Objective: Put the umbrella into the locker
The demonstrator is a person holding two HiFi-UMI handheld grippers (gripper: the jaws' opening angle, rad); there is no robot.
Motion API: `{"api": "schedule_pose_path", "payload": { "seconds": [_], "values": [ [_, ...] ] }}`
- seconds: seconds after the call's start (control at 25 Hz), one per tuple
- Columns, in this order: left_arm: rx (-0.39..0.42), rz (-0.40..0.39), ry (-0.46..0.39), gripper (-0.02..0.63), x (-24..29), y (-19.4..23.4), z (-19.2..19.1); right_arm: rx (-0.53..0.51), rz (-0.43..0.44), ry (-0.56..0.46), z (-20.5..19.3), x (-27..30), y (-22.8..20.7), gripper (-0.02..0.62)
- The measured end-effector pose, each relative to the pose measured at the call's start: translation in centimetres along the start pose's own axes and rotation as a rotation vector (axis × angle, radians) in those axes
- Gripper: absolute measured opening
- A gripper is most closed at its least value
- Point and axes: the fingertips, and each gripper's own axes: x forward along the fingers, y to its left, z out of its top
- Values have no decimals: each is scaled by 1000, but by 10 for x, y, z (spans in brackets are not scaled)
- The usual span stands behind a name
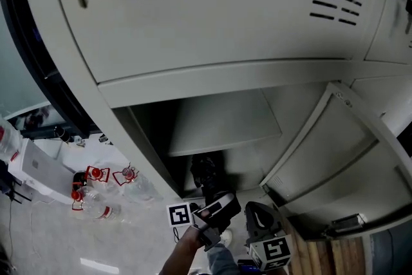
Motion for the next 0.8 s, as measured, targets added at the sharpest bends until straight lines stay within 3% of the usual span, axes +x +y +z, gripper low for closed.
{"api": "schedule_pose_path", "payload": {
  "seconds": [0.28,0.48,0.6,0.72,0.8],
  "values": [
    [39,16,-63,350,-21,-5,-1,-8,13,-26,6,-15,10,2],
    [109,95,-107,348,-50,-7,-12,7,16,-40,6,-22,15,2],
    [287,223,-142,342,-77,-7,-11,6,23,-37,3,-28,20,1],
    [514,317,-124,254,-96,-12,-8,-24,32,-26,-2,-33,28,1],
    [615,361,-128,209,-106,-16,-9,-35,37,-19,-8,-38,32,2]
  ]
}}
